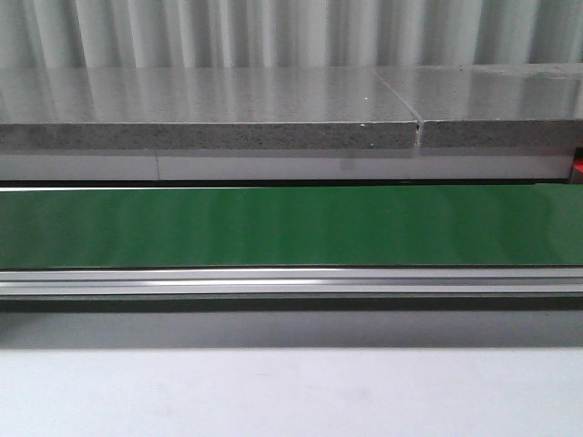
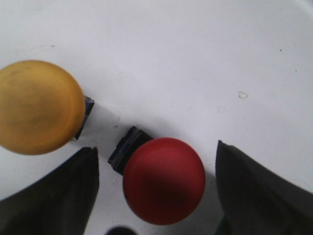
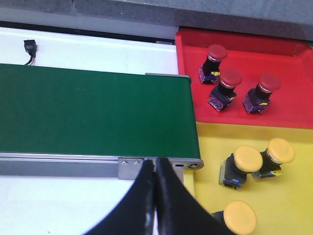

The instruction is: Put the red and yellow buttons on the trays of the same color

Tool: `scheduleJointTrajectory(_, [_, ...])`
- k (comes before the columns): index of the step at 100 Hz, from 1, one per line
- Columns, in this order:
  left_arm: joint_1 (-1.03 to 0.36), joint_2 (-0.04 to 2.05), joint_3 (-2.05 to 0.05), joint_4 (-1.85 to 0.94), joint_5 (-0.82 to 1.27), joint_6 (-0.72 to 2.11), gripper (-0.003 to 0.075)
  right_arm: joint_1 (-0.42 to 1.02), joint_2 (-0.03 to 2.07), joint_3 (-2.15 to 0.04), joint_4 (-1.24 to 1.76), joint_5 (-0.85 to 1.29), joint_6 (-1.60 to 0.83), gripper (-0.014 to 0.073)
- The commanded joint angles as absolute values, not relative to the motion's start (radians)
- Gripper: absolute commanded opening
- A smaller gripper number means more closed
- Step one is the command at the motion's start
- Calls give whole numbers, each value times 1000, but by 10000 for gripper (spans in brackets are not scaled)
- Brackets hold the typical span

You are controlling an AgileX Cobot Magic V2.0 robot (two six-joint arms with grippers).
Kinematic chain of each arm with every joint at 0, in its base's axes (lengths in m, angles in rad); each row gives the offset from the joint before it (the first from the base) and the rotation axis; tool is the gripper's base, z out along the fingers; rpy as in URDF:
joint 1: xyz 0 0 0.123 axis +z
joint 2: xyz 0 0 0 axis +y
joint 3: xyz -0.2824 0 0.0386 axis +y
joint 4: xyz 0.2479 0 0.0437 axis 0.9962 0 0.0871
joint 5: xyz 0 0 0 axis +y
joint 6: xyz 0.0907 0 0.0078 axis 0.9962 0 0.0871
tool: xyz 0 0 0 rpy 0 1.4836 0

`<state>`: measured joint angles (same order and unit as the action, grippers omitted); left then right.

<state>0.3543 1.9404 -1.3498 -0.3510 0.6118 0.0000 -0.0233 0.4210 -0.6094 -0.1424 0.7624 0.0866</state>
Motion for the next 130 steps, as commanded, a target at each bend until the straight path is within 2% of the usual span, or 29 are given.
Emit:
scheduleJointTrajectory(1, [358, 1892, -1381, -373, 596, -11, 352, -20, 424, -631, -152, 695, 80, -71])
scheduleJointTrajectory(26, [358, 1881, -1383, -389, 644, -10, -21, -20, 424, -631, -152, 695, 80, -71])
scheduleJointTrajectory(54, [358, 1755, -1383, -389, 685, 23, -20, -20, 424, -631, -152, 695, 80, -71])
scheduleJointTrajectory(83, [331, 1557, -1371, -374, 824, 157, -20, -20, 424, -631, -152, 695, 80, -71])
scheduleJointTrajectory(106, [282, 1448, -1271, -359, 822, 176, -20, -20, 424, -631, -152, 695, 80, -71])
scheduleJointTrajectory(130, [252, 1439, -1157, -354, 766, 205, -20, -20, 424, -631, -152, 695, 80, -71])
